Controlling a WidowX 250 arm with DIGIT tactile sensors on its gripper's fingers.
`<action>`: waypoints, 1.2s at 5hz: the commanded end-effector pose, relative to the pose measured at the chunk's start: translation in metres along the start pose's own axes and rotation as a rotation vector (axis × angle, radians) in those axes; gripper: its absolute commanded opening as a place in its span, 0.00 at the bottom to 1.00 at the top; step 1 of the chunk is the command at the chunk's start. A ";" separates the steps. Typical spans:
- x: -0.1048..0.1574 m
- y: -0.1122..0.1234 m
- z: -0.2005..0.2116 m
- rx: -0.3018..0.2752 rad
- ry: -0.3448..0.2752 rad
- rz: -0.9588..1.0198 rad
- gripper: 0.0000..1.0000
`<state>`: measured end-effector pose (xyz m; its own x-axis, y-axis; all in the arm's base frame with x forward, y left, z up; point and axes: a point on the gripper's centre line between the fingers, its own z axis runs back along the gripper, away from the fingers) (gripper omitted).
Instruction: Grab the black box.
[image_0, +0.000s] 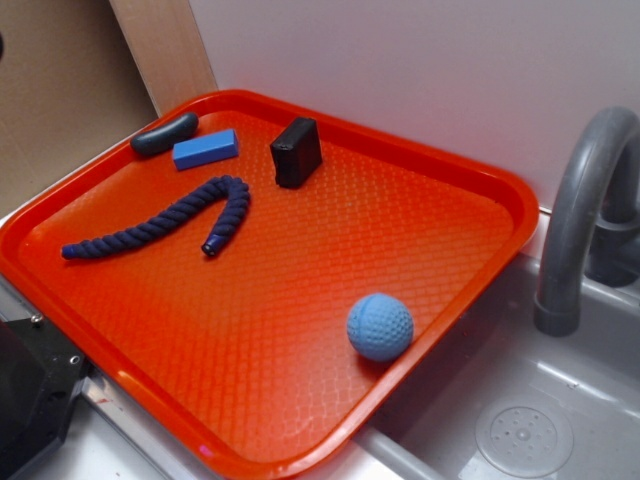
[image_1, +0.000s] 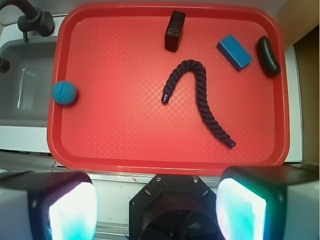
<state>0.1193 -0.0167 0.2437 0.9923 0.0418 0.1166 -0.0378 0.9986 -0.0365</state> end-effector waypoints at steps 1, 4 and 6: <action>0.000 0.000 0.000 0.000 0.000 0.000 1.00; 0.111 0.021 -0.091 0.082 -0.038 0.220 1.00; 0.155 0.032 -0.143 0.072 -0.046 0.314 1.00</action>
<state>0.2811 0.0074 0.1032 0.9360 0.3345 0.1099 -0.3376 0.9412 0.0101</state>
